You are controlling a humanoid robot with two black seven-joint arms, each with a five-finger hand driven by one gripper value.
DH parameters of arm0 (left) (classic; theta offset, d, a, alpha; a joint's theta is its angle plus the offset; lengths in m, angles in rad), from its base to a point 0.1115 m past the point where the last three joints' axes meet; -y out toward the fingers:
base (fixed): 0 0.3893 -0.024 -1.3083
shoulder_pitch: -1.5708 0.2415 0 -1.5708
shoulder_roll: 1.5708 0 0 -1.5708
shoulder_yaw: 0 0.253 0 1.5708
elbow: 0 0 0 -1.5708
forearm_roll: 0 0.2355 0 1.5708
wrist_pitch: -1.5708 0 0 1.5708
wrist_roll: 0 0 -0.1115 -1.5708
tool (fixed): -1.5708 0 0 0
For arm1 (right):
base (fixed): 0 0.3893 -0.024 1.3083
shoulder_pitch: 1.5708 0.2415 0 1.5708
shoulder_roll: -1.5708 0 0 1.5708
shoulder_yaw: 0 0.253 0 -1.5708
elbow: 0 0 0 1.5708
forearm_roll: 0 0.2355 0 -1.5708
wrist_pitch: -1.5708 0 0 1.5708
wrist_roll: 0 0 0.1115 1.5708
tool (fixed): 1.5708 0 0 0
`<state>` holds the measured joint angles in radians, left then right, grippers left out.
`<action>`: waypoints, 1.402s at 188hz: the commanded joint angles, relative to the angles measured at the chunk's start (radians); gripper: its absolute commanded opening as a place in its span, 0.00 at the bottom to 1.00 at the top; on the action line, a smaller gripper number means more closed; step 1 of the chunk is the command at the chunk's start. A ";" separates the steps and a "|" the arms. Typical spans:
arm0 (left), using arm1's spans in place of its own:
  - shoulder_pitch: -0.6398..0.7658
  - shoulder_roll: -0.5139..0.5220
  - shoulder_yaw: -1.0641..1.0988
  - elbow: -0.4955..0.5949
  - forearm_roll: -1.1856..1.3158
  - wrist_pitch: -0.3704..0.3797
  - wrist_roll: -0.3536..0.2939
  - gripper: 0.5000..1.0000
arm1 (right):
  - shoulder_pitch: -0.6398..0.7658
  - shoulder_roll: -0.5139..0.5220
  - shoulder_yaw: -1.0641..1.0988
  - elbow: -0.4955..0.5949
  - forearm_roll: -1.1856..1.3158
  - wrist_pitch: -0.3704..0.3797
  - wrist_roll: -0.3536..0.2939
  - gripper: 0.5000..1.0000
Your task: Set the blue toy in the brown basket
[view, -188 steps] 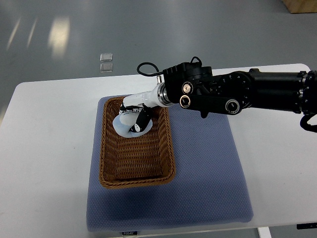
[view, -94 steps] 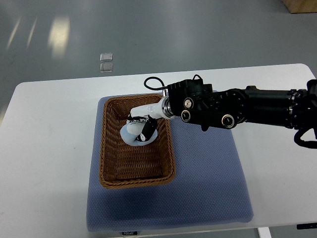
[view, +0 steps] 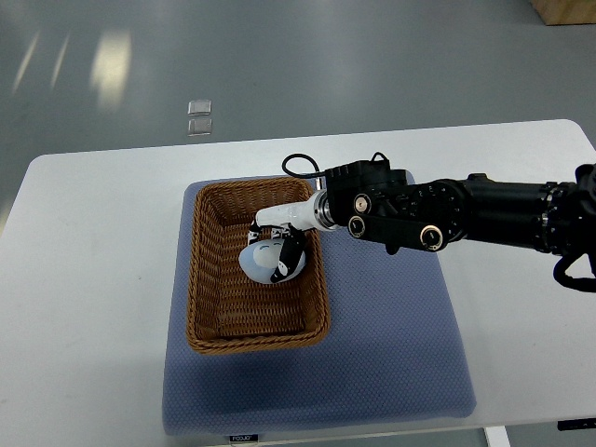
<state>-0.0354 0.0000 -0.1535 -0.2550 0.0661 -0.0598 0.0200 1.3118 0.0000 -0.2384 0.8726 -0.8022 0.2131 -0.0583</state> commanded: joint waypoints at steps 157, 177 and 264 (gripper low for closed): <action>0.000 0.000 0.002 0.000 0.000 0.000 0.001 1.00 | -0.071 -0.169 0.594 0.002 0.301 0.141 0.002 0.79; 0.000 0.000 0.002 -0.001 0.000 0.000 0.001 1.00 | -0.128 -0.179 0.686 -0.004 0.317 0.137 0.002 0.79; 0.000 0.000 0.002 -0.001 0.000 0.000 0.001 1.00 | -0.477 -0.192 1.186 -0.027 0.503 0.131 0.038 0.79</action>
<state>-0.0352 0.0000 -0.1520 -0.2561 0.0659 -0.0598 0.0214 0.9173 -0.2044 0.8403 0.8463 -0.3504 0.3440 -0.0365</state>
